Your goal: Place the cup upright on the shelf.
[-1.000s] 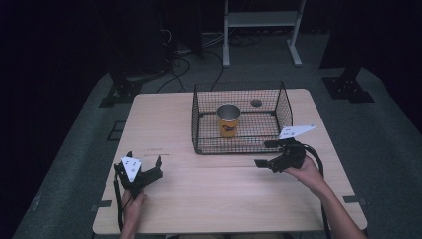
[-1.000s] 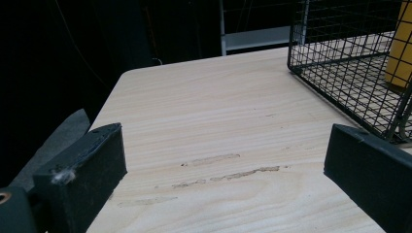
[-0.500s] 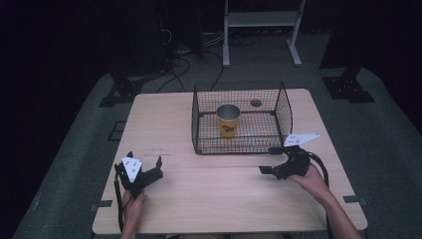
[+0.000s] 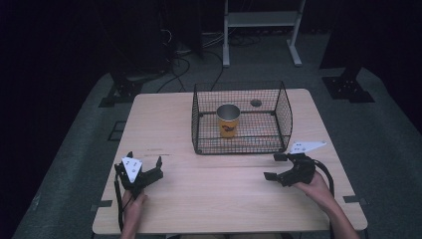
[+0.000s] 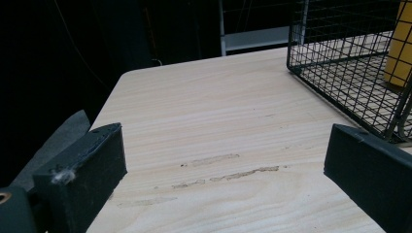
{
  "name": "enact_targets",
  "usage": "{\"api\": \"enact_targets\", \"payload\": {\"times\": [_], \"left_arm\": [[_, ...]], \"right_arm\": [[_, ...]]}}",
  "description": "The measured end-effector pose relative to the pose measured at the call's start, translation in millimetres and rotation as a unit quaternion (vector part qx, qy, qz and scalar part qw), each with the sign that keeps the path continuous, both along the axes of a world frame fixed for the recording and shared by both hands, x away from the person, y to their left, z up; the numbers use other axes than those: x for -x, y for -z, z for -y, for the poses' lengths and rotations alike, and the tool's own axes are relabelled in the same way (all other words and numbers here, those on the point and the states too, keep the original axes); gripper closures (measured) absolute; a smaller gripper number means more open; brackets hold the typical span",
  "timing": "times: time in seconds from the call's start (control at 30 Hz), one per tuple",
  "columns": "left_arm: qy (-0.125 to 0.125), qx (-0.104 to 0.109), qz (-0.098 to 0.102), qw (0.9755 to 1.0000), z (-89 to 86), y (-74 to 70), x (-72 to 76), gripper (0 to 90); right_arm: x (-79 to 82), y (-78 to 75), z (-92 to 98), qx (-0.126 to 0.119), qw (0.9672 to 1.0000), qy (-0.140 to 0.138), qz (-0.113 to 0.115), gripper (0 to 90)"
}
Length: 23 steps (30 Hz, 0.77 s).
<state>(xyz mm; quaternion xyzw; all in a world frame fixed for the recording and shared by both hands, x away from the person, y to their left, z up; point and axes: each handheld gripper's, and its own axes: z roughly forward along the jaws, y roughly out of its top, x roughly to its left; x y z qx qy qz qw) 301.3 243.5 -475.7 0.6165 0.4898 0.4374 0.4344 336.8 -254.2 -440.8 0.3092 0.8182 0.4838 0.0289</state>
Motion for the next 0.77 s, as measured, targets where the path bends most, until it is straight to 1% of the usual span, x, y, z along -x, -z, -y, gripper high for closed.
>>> {"api": "enact_targets", "payload": {"times": [0.03,0.2,0.27,0.33,0.37,0.4,0.43,0.47,0.53,0.63,0.67,0.7,0.77], "left_arm": [[0.0,0.0,0.0,1.0,0.1,0.0,0.0,0.8],[0.0,0.0,0.0,1.0,0.1,0.1,-0.2,0.8],[0.0,0.0,-0.001,1.0,0.1,0.0,-0.3,0.8],[0.0,0.0,-0.001,1.0,0.2,0.0,-0.3,0.8],[-0.002,0.0,-0.001,1.0,0.3,0.0,-0.4,0.8],[-0.004,0.0,0.0,1.0,0.3,0.0,-0.6,0.8],[-0.004,0.002,-0.001,1.0,-0.1,0.0,-0.7,0.8],[-0.003,0.002,-0.001,1.0,-0.2,0.0,-0.7,0.8],[-0.004,0.001,-0.001,1.0,0.0,0.0,-0.7,0.8],[-0.002,-0.002,0.0,1.0,0.7,0.1,-0.5,0.8],[-0.002,-0.002,0.0,1.0,0.7,0.1,-0.6,0.8],[-0.002,-0.002,0.0,1.0,0.4,0.0,-0.6,0.8],[-0.002,0.001,0.0,1.0,-0.4,0.0,-0.9,0.8]], "right_arm": [[1.7,1.0,1.4,-0.004,1.0,0.002,0.002,5.8],[5.4,2.9,3.3,-0.006,1.0,0.005,0.004,5.8],[7.4,4.8,3.9,0.0,1.0,0.007,0.004,5.9],[9.5,7.0,5.3,-0.002,1.0,0.009,0.002,5.9],[11.1,7.9,6.3,-0.001,0.9999,0.011,0.005,5.9],[13.5,9.1,7.5,0.0,0.9998,0.015,0.008,6.5],[14.9,10.2,8.6,-0.004,0.9998,0.016,0.007,9.8],[17.9,12.3,10.7,-0.01,0.9998,0.016,0.008,13.2],[23.7,14.8,12.9,-0.014,0.9996,0.023,0.013,12.4],[36.9,19.0,16.9,-0.023,0.9988,0.036,0.026,12.5],[43.2,21.7,19.5,-0.036,0.9978,0.044,0.032,12.8],[47.9,24.9,22.2,-0.053,0.9966,0.054,0.033,12.9],[53.5,29.7,26.3,-0.077,0.9947,0.062,0.029,13.1]]}}
